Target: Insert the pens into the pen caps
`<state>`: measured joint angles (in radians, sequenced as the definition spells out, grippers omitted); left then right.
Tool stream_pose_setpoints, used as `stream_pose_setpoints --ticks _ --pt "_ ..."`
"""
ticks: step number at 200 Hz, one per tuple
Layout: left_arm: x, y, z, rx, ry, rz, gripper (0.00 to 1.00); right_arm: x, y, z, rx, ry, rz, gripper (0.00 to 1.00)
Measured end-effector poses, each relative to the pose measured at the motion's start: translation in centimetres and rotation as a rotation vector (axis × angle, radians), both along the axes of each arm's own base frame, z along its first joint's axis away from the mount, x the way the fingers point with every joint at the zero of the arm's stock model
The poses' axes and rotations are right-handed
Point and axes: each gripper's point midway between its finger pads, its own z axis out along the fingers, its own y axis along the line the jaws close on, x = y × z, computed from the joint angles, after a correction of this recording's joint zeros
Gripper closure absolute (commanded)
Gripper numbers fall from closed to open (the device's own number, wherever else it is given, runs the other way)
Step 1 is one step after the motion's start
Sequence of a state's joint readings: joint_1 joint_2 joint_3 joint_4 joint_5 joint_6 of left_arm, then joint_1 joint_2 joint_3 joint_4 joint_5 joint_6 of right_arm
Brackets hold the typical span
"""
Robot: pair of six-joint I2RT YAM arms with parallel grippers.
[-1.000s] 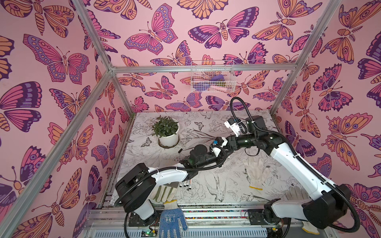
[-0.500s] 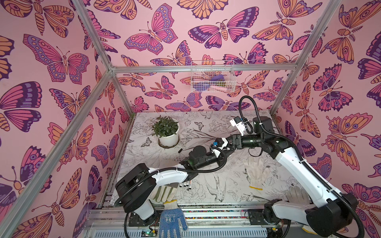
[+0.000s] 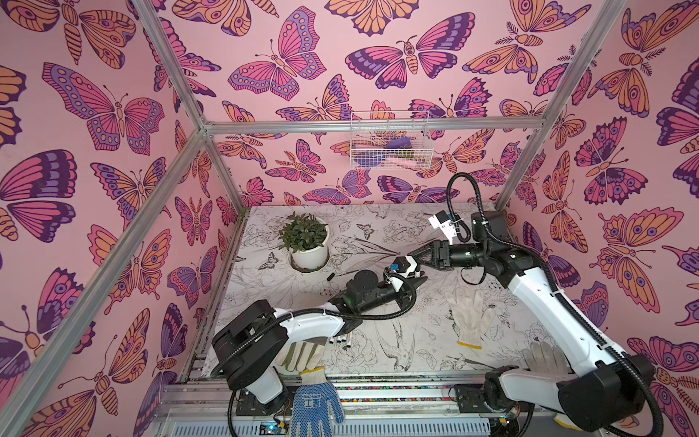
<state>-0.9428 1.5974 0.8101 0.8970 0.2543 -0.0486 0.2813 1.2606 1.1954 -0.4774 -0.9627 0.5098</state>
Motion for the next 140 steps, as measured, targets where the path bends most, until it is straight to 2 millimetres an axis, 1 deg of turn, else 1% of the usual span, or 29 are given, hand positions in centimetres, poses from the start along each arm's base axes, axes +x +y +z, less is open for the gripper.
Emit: stream_pose_setpoints --ticks 46,76,120,140 --pt "0.0 0.0 -0.2 0.006 -0.004 -0.003 1.0 0.5 0.0 0.0 0.014 0.024 -0.013 0.31" --pt "0.0 0.0 0.0 0.001 -0.019 0.004 1.0 0.4 0.0 -0.2 0.011 0.032 -0.013 0.34" --pt "0.1 0.1 -0.4 0.021 -0.034 0.009 1.0 0.2 -0.1 -1.3 -0.01 0.059 -0.014 0.37" --pt "0.2 0.1 -0.4 0.02 -0.035 0.013 1.0 0.3 -0.3 -2.4 -0.034 0.08 -0.024 0.37"
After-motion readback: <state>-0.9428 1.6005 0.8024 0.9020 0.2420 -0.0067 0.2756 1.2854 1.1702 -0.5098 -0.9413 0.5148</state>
